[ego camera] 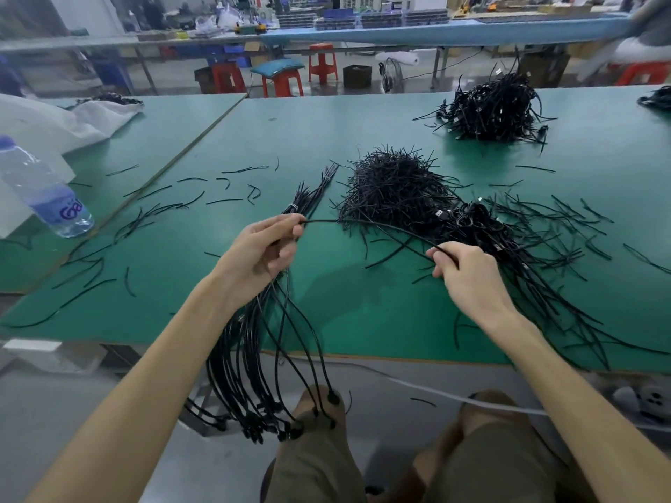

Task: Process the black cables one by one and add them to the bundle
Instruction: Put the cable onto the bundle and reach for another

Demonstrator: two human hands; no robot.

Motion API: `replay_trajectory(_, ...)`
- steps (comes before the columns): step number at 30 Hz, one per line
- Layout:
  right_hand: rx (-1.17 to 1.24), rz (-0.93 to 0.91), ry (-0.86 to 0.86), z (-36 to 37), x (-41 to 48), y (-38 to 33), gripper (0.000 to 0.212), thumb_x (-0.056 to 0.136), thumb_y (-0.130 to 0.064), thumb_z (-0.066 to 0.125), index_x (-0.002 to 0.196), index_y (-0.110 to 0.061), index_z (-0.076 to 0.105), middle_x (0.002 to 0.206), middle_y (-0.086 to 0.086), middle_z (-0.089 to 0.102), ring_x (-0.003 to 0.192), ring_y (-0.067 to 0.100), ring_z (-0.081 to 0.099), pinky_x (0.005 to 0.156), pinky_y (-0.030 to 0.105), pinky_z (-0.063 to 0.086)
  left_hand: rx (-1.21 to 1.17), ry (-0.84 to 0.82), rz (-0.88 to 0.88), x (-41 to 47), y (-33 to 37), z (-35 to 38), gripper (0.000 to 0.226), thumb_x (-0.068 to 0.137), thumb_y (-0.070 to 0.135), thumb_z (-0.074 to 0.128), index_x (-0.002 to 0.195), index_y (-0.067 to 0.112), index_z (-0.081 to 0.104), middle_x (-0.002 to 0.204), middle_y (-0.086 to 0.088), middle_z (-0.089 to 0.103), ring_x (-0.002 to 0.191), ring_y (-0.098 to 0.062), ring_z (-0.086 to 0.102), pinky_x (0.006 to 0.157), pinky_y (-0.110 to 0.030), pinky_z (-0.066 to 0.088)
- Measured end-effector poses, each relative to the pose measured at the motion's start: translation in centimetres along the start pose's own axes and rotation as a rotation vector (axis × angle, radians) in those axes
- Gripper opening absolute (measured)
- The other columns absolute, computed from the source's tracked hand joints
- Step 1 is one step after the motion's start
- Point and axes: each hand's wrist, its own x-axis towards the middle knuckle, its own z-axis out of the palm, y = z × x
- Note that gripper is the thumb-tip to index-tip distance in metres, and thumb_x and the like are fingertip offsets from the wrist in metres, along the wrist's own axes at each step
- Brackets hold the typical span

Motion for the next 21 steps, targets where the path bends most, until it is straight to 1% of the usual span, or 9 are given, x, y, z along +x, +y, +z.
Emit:
replay_trajectory(3, 0.017, -0.038, -0.039, 0.7, -0.3, -0.4, 0.028, 0.106, -0.018, 0.050, 0.086, -0.017, 0.070, 0.075, 0.003, 0.070, 0.046, 0.009, 0.050, 0.046, 0.019, 0.038, -0.374, 0.069, 0.006, 0.3, 0.0, 0.1, 0.012, 0.092, 0.014, 0.069, 0.098, 0.010, 0.078, 0.094, 0.002, 0.072, 0.066, -0.003, 0.063, 0.045, -0.012, 0.043)
replay_trajectory(5, 0.024, -0.046, -0.124, 1.1, -0.6, -0.5, 0.027, 0.105, -0.015, 0.050, 0.089, -0.020, 0.072, 0.069, 0.000, 0.068, 0.062, 0.017, 0.060, 0.059, 0.020, 0.044, -0.589, 0.113, 0.024, 0.5, 0.1, 0.2, 0.015, 0.092, 0.017, 0.068, 0.101, 0.007, 0.074, 0.089, 0.002, 0.072, 0.067, -0.003, 0.065, 0.047, -0.013, 0.044)
replay_trajectory(6, 0.028, -0.051, -0.169, 1.3, -0.8, -0.6, 0.028, 0.105, -0.014, 0.051, 0.090, -0.021, 0.073, 0.067, -0.001, 0.066, 0.066, 0.016, 0.061, 0.064, 0.021, 0.045, -0.640, 0.125, 0.043, 0.5, 0.0, 0.3, 0.017, 0.094, 0.021, 0.067, 0.103, 0.007, 0.072, 0.085, 0.004, 0.070, 0.066, -0.002, 0.064, 0.048, -0.014, 0.044)
replay_trajectory(10, 0.064, -0.075, -0.287, 2.0, -1.8, -0.8, 0.029, 0.105, -0.012, 0.051, 0.090, -0.020, 0.075, 0.060, -0.002, 0.060, 0.055, -0.002, 0.053, 0.060, 0.012, 0.038, -0.736, 0.178, 0.098, 0.4, -0.1, 0.6, 0.025, 0.096, 0.035, 0.065, 0.098, 0.010, 0.070, 0.076, 0.009, 0.060, 0.060, -0.001, 0.056, 0.052, -0.015, 0.040)
replay_trajectory(13, 0.070, -0.079, -0.317, 2.3, -2.2, -0.6, 0.030, 0.104, -0.010, 0.051, 0.090, -0.020, 0.075, 0.061, -0.001, 0.059, 0.050, 0.001, 0.048, 0.057, 0.012, 0.038, -0.697, 0.226, 0.100, 0.2, -0.2, 0.6, 0.027, 0.097, 0.044, 0.063, 0.090, 0.018, 0.070, 0.072, 0.011, 0.052, 0.057, -0.004, 0.045, 0.059, -0.017, 0.038)
replay_trajectory(16, 0.073, -0.091, -0.338, 2.1, -2.4, -0.3, 0.030, 0.104, -0.011, 0.052, 0.088, -0.021, 0.074, 0.060, 0.000, 0.059, 0.050, 0.001, 0.046, 0.057, 0.012, 0.037, -0.582, 0.245, 0.071, 0.2, -0.3, 0.9, 0.037, 0.101, 0.049, 0.055, 0.078, 0.020, 0.060, 0.082, 0.004, 0.058, 0.074, -0.012, 0.057, 0.073, -0.025, 0.049)
replay_trajectory(18, 0.066, -0.100, -0.362, 1.8, -2.4, -0.1, 0.029, 0.104, -0.015, 0.053, 0.086, -0.023, 0.075, 0.061, 0.002, 0.061, 0.050, 0.001, 0.046, 0.057, 0.012, 0.038, -0.683, 0.159, 0.069, 0.0, -0.2, 0.7, 0.043, 0.108, 0.042, 0.047, 0.076, 0.016, 0.059, 0.090, 0.001, 0.067, 0.087, -0.018, 0.067, 0.085, -0.033, 0.056)
replay_trajectory(19, 0.062, -0.100, -0.373, 1.6, -2.3, 0.0, 0.029, 0.104, -0.019, 0.054, 0.084, -0.025, 0.075, 0.062, 0.003, 0.062, 0.050, 0.002, 0.045, 0.056, 0.014, 0.038, -0.754, 0.077, 0.063, -0.3, 0.0, 0.5, 0.045, 0.110, 0.039, 0.044, 0.076, 0.014, 0.059, 0.086, 0.003, 0.067, 0.081, -0.015, 0.067, 0.084, -0.032, 0.056)
replay_trajectory(21, 0.102, -0.092, -0.368, 1.1, -2.0, 0.1, 0.032, 0.104, -0.027, 0.056, 0.078, -0.024, 0.075, 0.059, 0.001, 0.061, 0.049, 0.003, 0.044, 0.052, 0.014, 0.037, -0.751, -0.139, 0.004, -1.0, 0.6, 0.3, 0.048, 0.112, 0.038, 0.037, 0.075, 0.017, 0.059, 0.067, 0.009, 0.056, 0.054, -0.007, 0.047, 0.063, -0.019, 0.045)
